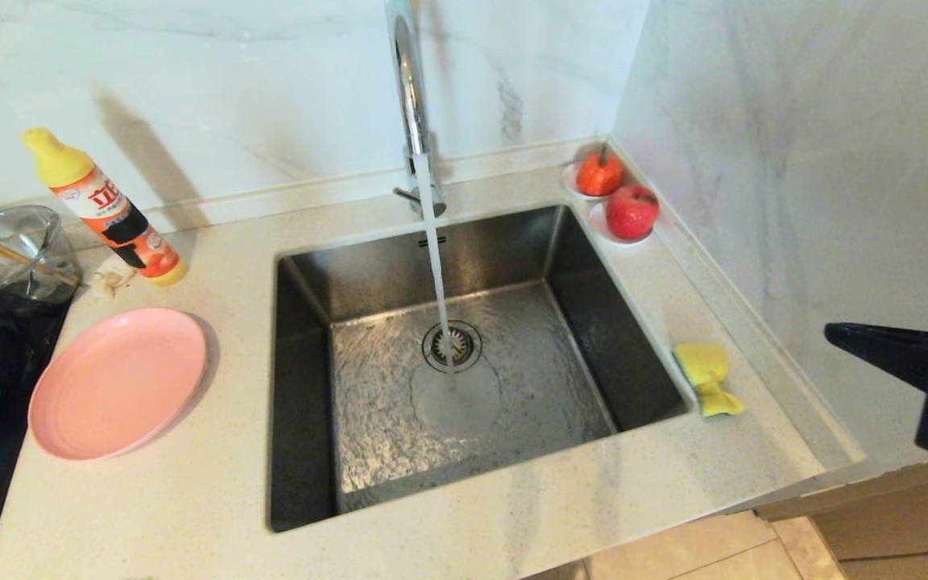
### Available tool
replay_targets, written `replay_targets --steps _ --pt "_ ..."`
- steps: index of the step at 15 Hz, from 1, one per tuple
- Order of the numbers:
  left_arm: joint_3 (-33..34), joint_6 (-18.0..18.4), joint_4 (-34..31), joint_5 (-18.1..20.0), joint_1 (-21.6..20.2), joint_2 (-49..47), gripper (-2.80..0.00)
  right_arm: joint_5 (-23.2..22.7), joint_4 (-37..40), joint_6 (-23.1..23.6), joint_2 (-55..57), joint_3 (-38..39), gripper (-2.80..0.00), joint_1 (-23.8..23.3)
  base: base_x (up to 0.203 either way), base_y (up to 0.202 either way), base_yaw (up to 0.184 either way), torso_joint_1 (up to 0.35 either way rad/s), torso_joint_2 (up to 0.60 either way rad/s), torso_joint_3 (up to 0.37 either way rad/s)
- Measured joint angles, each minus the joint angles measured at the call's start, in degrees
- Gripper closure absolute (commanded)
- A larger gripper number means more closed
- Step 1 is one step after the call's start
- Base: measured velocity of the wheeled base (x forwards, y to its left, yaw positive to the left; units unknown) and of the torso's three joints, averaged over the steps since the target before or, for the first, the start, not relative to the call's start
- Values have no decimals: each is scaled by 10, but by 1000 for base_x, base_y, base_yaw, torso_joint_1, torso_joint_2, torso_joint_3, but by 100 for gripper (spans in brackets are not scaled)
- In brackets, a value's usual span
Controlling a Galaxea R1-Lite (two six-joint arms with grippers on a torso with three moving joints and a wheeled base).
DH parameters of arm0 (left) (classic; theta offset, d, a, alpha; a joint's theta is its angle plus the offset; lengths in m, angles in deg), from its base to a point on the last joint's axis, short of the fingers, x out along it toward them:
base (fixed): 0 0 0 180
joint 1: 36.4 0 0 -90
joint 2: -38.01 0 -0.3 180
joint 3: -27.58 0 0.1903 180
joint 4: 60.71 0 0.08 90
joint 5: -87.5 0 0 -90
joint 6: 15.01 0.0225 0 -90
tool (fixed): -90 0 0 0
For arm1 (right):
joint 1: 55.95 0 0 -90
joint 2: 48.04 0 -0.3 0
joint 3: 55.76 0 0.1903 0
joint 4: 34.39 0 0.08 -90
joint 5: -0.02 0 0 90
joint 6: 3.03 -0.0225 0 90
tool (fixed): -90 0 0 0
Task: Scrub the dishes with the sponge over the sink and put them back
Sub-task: Turn off the faucet
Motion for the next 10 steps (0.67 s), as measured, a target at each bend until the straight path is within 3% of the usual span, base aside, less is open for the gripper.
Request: replay_targets --steps 4,10 --pt "0 0 0 0 0 0 0 -68 7 1 -96 69 0 -37 0 0 0 0 0 0" --pt "0 0 0 0 0 0 0 -176 9 2 -240 199 0 -152 0 0 0 0 0 0"
